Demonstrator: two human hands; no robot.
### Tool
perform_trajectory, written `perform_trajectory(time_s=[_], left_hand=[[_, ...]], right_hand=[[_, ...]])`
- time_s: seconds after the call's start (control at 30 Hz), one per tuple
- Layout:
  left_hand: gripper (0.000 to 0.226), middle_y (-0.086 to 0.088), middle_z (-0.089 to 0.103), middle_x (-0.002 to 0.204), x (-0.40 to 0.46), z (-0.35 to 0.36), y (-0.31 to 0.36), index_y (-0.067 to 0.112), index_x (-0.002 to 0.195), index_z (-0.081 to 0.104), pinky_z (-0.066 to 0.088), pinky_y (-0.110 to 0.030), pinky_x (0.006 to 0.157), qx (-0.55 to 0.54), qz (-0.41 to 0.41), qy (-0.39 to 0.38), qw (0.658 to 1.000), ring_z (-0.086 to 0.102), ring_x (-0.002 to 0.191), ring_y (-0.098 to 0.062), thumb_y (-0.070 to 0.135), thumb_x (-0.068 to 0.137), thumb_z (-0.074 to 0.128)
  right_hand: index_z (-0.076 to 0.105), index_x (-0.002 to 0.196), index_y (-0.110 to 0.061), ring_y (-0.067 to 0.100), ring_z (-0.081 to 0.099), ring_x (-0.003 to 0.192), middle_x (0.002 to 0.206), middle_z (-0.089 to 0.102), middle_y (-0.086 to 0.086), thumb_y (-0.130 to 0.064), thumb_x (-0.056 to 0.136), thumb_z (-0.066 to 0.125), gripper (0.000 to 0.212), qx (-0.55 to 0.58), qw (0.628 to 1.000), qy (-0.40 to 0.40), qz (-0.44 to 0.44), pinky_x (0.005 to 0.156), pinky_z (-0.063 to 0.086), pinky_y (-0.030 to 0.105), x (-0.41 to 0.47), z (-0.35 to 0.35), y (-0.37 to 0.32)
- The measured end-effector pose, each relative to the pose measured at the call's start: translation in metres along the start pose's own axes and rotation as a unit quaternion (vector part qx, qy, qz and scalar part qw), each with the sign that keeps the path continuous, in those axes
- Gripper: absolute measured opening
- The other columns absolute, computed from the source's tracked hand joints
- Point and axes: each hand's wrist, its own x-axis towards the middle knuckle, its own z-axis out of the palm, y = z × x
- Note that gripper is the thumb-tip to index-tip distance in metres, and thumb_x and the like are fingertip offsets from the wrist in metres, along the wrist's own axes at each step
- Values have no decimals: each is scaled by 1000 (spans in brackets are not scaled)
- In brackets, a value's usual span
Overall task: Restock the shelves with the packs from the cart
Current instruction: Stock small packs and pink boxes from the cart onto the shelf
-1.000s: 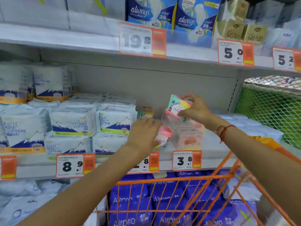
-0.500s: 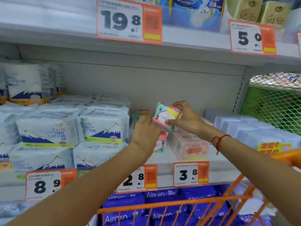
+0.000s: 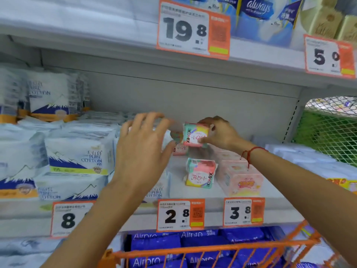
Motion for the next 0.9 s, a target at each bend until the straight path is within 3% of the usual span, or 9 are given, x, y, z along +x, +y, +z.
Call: perform_trajectory(time_s=[0.2,0.37,0.47,0.6,0.77,0.9], left_hand=[[25,3,68,100,-14,13,-18,26,103,69,45,-39,79,-17,-46,-54,997,61,95,-26,40,89,54],[24,4,68,96,-16,17,-20,27,100,69,45,-39,75,-28,-49,-40,998,61,92,-27,40,87,53],[25,3,68,98,-16,19,-19,27,101,69,45,-40,77,-27,-52,-44,997,60,95,-27,41,89,51],[25,2,67,102,-16,19,-19,27,104,68,44,-41,81,-39,-62,-50,996,59,99,-27,41,91,51],[30,4,67,99,-17,19,-18,28,101,69,45,-40,80,-35,-59,-45,997,59,96,-27,43,87,47],[24,2,68,100,-17,20,-18,27,102,69,45,-42,80,-36,-59,-40,997,59,98,-28,40,90,54]], right_hand=[[56,126,-31,22,57,113,127,61,-1,-33,72,78,58,-78,992,-102,1,93,44,29,20,34,-14],[49,137,-21,24,50,123,137,52,4,-35,78,74,66,-153,969,-194,-22,98,41,28,32,55,-15],[52,133,-25,23,54,116,132,56,2,-30,75,77,63,-105,976,-186,-36,93,43,27,36,56,-13],[57,124,-32,23,57,112,127,60,-1,-30,72,78,56,-130,980,-146,-42,95,47,35,40,65,-6],[55,127,-32,23,57,113,127,60,-3,-28,76,75,56,-131,983,-120,-49,89,46,32,46,74,-5],[49,132,-29,24,53,117,132,54,2,-30,74,77,64,-96,984,-147,-34,96,45,33,47,66,-6]])
